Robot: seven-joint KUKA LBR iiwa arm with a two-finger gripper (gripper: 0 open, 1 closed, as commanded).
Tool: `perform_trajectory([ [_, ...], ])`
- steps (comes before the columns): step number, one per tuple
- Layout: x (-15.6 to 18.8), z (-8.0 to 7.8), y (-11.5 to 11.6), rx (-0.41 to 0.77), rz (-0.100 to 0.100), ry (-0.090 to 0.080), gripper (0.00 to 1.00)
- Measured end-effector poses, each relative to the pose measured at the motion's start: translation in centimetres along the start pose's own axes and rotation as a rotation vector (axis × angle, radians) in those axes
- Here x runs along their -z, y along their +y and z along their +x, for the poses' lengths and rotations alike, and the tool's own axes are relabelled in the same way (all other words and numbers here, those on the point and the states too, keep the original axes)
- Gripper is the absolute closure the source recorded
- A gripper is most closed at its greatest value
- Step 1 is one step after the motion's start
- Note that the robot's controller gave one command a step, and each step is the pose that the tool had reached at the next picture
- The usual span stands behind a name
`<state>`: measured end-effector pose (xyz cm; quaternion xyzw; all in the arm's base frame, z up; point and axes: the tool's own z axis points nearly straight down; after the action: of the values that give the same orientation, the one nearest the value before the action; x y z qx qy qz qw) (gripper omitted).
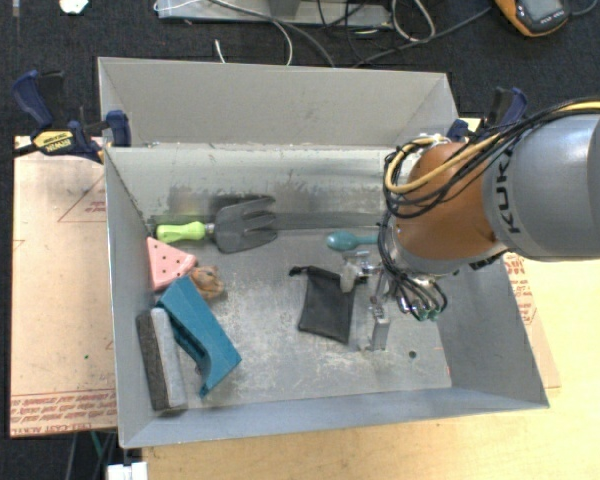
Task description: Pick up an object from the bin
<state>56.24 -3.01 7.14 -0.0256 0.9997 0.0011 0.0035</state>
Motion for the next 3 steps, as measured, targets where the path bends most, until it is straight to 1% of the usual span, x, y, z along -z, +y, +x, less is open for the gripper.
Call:
perform_trajectory([
  [1, -0.09, -2.57, 2.51, 0.051, 0.0, -0.002, 0.0],
  [2, -0.03, -3.4, 3.28, 0.105, -0.001, -0.004, 1.0],
  [3, -0.04, -3.18, 2.57, 0.121, 0.0, -0.004, 1.0],
])
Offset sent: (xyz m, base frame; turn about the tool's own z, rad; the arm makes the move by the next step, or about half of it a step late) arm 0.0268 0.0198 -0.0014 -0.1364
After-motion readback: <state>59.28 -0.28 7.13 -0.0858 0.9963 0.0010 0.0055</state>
